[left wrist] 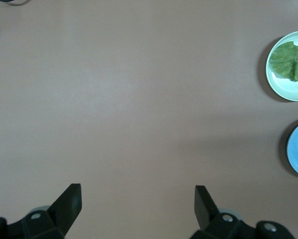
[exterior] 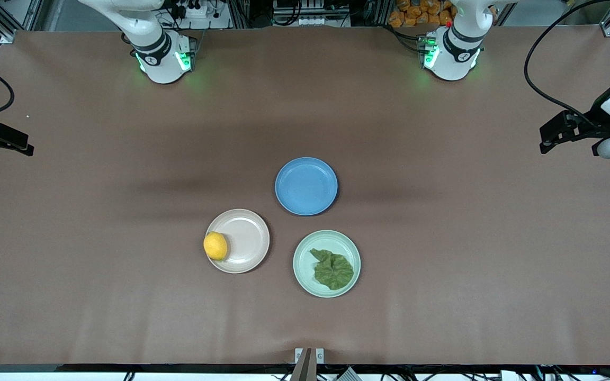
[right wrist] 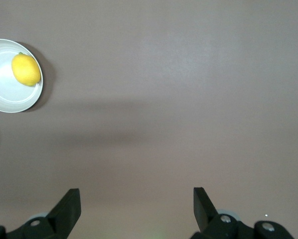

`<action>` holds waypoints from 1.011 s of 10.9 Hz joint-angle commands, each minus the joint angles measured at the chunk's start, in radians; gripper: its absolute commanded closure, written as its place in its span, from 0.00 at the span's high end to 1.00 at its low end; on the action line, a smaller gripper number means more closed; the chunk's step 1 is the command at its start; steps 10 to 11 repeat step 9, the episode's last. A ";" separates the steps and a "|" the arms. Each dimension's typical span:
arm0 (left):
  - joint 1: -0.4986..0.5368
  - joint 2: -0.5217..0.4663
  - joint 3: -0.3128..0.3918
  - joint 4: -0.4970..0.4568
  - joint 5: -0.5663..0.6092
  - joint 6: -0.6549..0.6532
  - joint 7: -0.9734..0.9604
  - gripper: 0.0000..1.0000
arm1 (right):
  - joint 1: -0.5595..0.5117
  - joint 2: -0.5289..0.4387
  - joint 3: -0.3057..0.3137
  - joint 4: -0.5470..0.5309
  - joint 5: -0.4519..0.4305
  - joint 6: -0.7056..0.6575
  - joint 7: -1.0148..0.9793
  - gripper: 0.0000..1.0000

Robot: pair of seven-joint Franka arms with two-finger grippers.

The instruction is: Place lemon and lettuce in plates

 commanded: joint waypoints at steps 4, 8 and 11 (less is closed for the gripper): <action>0.006 -0.014 -0.001 0.002 -0.022 -0.006 0.010 1.00 | 0.012 0.006 -0.020 0.043 0.023 -0.054 -0.015 1.00; 0.003 -0.014 -0.001 0.004 -0.013 -0.006 0.008 1.00 | 0.012 0.015 -0.015 0.054 0.023 -0.052 -0.013 1.00; 0.003 -0.014 -0.002 0.004 -0.013 -0.006 0.008 1.00 | 0.013 0.017 -0.015 0.054 0.025 -0.052 -0.012 1.00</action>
